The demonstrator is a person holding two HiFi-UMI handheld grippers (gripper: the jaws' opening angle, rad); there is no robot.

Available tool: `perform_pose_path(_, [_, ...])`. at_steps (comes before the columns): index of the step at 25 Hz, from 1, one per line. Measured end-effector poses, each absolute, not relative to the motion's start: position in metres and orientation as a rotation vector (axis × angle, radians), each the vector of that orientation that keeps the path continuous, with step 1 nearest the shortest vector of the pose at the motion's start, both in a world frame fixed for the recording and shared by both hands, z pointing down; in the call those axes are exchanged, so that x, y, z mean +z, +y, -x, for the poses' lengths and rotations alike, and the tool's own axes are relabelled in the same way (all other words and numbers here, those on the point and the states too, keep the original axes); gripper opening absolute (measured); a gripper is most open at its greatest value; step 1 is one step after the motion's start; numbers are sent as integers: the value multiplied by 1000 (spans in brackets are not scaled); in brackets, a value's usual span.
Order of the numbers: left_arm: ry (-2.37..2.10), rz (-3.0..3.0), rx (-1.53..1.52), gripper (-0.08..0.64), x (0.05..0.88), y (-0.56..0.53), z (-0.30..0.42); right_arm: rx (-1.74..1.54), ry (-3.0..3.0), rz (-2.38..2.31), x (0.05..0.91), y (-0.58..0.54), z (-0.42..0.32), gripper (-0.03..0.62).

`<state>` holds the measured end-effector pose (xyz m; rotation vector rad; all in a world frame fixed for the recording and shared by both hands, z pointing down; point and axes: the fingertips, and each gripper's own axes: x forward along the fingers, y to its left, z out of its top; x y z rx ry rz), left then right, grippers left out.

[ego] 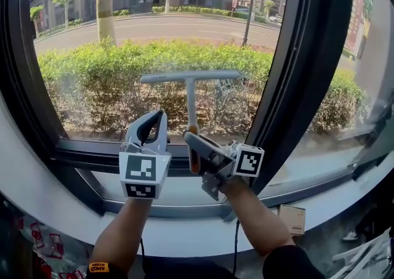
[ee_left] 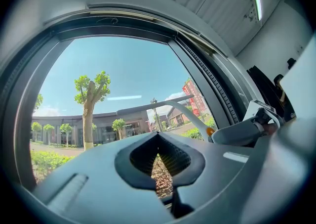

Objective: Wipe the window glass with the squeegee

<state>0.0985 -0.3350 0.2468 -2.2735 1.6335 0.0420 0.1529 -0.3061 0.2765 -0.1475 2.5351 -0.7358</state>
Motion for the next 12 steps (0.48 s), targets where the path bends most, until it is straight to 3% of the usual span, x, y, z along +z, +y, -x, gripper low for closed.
perform_pose_path(12, [1603,2242,100,15,219,-331,-100,-644,2569,150,247,-299,-159,46])
